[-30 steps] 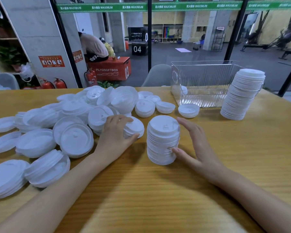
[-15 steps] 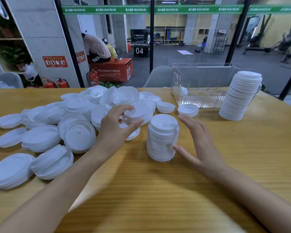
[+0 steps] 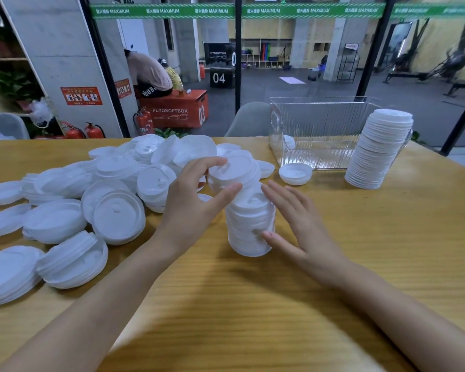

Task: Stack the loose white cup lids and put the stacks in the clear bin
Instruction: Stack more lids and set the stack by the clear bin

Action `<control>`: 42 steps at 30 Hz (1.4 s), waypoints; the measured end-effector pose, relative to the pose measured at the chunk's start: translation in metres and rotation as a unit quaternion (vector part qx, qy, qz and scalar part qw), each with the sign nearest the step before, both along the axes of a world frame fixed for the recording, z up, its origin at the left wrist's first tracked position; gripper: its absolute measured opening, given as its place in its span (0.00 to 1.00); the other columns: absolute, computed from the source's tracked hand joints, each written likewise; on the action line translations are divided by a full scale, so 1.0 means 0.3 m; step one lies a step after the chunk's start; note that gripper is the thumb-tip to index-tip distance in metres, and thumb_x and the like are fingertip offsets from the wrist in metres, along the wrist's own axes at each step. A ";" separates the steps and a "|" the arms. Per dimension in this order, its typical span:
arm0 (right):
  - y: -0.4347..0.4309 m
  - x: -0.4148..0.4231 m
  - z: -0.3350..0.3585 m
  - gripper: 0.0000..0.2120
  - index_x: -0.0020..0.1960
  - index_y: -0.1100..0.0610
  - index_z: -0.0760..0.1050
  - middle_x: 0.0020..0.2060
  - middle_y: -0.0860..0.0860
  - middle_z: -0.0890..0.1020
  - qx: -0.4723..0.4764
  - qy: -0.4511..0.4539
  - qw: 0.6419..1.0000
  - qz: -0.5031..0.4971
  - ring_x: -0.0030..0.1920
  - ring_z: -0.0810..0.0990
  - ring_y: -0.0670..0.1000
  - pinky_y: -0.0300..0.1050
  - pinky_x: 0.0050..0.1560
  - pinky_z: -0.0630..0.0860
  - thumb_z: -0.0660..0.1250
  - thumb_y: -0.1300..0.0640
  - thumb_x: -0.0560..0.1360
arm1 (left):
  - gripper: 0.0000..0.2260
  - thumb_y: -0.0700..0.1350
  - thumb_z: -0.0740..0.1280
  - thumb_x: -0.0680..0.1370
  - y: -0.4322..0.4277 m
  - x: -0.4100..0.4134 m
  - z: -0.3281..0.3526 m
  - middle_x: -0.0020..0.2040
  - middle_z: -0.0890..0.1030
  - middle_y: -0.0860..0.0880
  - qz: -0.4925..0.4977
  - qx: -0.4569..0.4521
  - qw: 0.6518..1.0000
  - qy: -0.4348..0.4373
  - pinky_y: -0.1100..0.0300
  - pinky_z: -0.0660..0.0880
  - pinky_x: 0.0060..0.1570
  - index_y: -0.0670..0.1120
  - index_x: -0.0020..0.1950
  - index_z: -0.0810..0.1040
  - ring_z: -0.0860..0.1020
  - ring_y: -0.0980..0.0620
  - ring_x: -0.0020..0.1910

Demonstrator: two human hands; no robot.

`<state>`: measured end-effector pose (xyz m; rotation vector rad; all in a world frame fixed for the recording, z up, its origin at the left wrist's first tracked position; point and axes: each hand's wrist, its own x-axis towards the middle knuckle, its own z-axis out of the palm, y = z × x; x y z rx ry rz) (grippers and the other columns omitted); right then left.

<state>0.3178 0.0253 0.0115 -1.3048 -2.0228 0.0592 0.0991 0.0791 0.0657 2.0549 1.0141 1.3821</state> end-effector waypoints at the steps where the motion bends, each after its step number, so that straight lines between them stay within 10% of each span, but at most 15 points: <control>1: 0.000 -0.007 0.003 0.32 0.77 0.35 0.49 0.78 0.37 0.55 -0.015 0.023 1.000 0.015 0.78 0.53 0.50 0.55 0.77 0.55 0.55 0.31 0.77 | 0.20 0.60 0.70 0.71 0.001 -0.001 -0.005 0.59 0.78 0.61 -0.002 -0.004 1.000 -0.001 0.64 0.73 0.60 0.56 0.60 0.77 0.74 0.63 0.60; 9: -0.011 0.020 -0.001 0.33 0.78 0.48 0.53 0.75 0.40 0.60 0.019 0.117 0.993 -0.003 0.76 0.59 0.45 0.37 0.74 0.53 0.59 0.39 0.78 | 0.24 0.59 0.72 0.70 -0.020 0.030 -0.022 0.59 0.78 0.64 -0.047 -0.027 0.998 0.040 0.67 0.70 0.59 0.54 0.63 0.77 0.73 0.64 0.61; 33: -0.019 0.009 -0.009 0.28 0.77 0.50 0.60 0.76 0.47 0.62 0.096 0.031 0.995 0.009 0.75 0.62 0.55 0.60 0.74 0.61 0.58 0.42 0.80 | 0.25 0.57 0.72 0.73 -0.018 0.008 -0.075 0.65 0.74 0.62 -0.056 -0.033 0.998 -0.001 0.71 0.66 0.63 0.57 0.68 0.69 0.70 0.65 0.66; 42: -0.013 0.009 -0.011 0.28 0.76 0.49 0.59 0.75 0.47 0.63 0.087 0.027 0.996 0.010 0.75 0.61 0.50 0.44 0.75 0.56 0.57 0.39 0.81 | 0.17 0.45 0.74 0.75 0.113 -0.198 -0.215 0.56 0.81 0.52 0.068 0.082 0.944 0.313 0.56 0.64 0.60 0.48 0.63 0.78 0.77 0.48 0.59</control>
